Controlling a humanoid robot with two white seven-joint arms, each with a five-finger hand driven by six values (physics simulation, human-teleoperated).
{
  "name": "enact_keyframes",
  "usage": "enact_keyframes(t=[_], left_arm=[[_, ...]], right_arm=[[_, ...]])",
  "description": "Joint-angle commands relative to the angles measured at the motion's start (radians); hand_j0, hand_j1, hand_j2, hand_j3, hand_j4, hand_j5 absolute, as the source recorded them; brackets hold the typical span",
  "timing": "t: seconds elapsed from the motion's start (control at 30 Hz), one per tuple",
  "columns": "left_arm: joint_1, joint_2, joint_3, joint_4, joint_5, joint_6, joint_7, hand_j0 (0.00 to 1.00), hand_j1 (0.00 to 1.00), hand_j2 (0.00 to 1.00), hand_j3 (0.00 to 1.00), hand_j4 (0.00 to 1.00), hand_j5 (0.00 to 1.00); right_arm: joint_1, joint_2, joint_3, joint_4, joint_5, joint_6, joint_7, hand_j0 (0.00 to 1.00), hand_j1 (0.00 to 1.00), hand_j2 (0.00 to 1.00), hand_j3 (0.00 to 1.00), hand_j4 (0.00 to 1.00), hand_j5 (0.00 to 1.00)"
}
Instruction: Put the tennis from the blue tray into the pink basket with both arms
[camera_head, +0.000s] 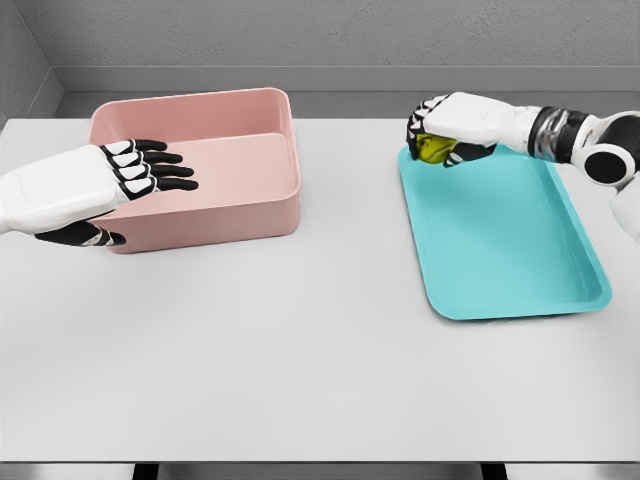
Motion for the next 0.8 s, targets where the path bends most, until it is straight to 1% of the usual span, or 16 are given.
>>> enact_keyframes(t=[0.0,0.17,0.2,0.33,0.37,0.53,0.77], left_arm=[[0.000,0.002,0.000,0.000,0.006,0.001,0.002,1.00,1.00,1.00,1.00,1.00,1.00],[0.000,0.003,0.000,0.000,0.006,0.001,0.002,1.00,1.00,1.00,1.00,1.00,1.00],[0.000,0.003,0.000,0.000,0.006,0.001,0.000,1.00,1.00,1.00,1.00,1.00,1.00],[0.000,0.003,0.000,-0.001,0.006,0.001,0.000,1.00,1.00,1.00,1.00,1.00,1.00],[0.000,0.005,0.000,0.000,0.006,0.001,0.000,1.00,1.00,1.00,1.00,1.00,1.00],[0.000,0.003,0.000,0.000,0.006,0.001,0.000,1.00,1.00,1.00,1.00,1.00,1.00],[0.000,0.003,0.000,-0.001,0.006,0.001,0.000,1.00,1.00,1.00,1.00,1.00,1.00]], right_arm=[[0.000,0.032,0.000,-0.001,0.003,0.003,0.000,0.40,0.40,0.40,0.40,0.40,0.40],[-0.009,0.058,0.000,0.000,0.028,0.003,0.001,0.40,0.40,0.40,0.40,0.40,0.40],[-0.017,0.077,0.000,0.000,0.031,0.003,0.003,0.39,0.39,0.39,0.39,0.39,0.39],[-0.034,0.115,0.001,0.000,0.061,0.003,0.009,0.39,0.39,0.39,0.39,0.39,0.39],[-0.037,0.123,0.015,0.000,0.061,0.003,0.009,0.39,0.39,0.39,0.39,0.39,0.39],[-0.052,0.140,0.028,-0.001,0.061,0.003,0.009,0.39,0.39,0.39,0.39,0.39,0.39],[-0.066,0.141,0.046,-0.001,0.061,0.003,0.009,0.38,0.38,0.38,0.38,0.38,0.38]])
